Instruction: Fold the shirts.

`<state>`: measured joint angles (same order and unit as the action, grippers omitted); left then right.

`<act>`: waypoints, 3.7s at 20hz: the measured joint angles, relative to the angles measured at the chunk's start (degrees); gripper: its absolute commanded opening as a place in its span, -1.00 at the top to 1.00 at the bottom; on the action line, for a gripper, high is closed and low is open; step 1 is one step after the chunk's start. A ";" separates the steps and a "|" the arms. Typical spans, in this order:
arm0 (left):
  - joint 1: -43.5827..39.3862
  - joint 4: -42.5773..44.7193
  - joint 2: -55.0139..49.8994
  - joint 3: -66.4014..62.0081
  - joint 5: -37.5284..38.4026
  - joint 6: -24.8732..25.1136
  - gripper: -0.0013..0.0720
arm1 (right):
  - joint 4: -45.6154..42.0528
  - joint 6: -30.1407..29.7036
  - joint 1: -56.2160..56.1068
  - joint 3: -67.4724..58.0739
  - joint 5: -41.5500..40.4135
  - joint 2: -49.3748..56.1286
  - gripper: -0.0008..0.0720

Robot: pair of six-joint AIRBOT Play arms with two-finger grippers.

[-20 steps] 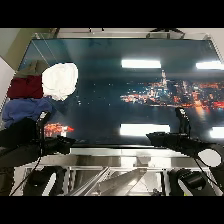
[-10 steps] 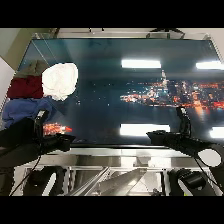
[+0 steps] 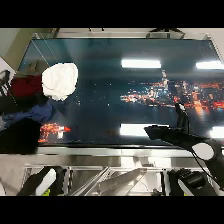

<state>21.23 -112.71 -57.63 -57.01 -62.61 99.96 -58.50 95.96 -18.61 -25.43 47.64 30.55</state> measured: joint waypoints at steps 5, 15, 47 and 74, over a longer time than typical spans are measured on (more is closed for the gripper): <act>6.75 -7.41 -30.58 -21.94 -8.17 3.65 -0.91 | -0.59 0.00 0.15 0.00 -1.07 7.23 -0.17; 1.90 -9.84 -58.69 -47.50 -12.90 4.68 0.92 | -0.79 0.00 0.15 -0.02 -3.45 11.34 0.23; -37.27 -10.82 -31.21 -26.34 -22.53 3.54 -0.91 | 16.96 -32.70 8.04 -7.93 9.46 20.06 -0.40; -34.64 -20.68 -36.28 -19.89 -12.66 18.08 0.92 | 32.04 -47.67 1.29 -20.59 6.73 45.00 0.91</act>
<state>-13.41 -133.38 -93.91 -76.90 -75.26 118.04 -26.46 48.29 -17.32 -46.02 54.37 75.55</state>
